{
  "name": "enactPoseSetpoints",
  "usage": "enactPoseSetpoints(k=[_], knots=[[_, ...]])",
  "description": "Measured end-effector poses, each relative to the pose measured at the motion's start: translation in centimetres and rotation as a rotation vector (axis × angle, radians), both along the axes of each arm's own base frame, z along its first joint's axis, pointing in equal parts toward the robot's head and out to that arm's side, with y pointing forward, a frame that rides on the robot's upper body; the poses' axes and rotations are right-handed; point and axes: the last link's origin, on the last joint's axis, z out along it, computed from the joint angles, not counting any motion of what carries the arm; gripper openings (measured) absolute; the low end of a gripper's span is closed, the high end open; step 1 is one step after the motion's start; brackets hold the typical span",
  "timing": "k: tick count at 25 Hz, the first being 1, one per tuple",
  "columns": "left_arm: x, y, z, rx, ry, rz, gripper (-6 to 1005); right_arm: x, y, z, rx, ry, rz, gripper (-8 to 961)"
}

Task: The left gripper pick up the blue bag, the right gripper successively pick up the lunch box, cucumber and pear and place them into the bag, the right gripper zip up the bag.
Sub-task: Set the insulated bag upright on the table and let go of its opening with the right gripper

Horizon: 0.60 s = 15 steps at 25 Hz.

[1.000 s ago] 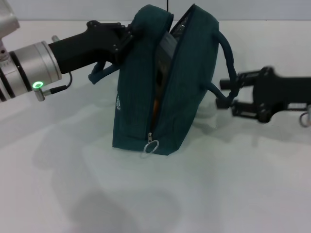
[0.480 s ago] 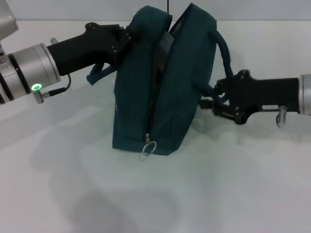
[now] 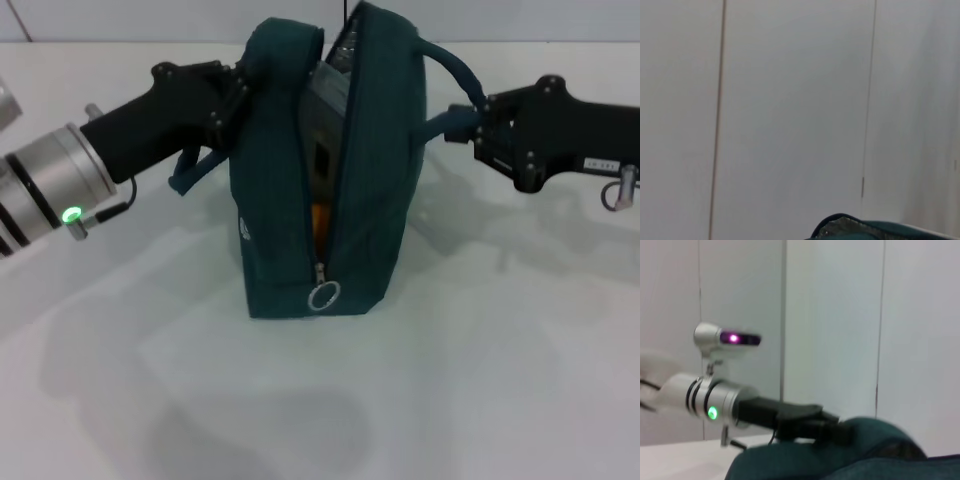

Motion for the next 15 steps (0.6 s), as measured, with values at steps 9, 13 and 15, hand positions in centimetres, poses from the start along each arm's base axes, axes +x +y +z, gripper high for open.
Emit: enactPoseSetpoints(k=[9,13,15], knots=[[-0.9,-2.0,-1.3,0.047,-0.062,-0.011,98,-1.3,1.5,1.2,-0.024,-0.006,0.011,67],[-1.2,-2.5,-1.5,0.045,-0.084,0.001,98,-1.1,1.2,0.6,-0.04,-0.007,0.003,68],[-1.4,-2.7,-1.5,0.048,-0.086,0.004,99,-1.0,1.1,0.4,-0.042,-0.005,-0.003,68]])
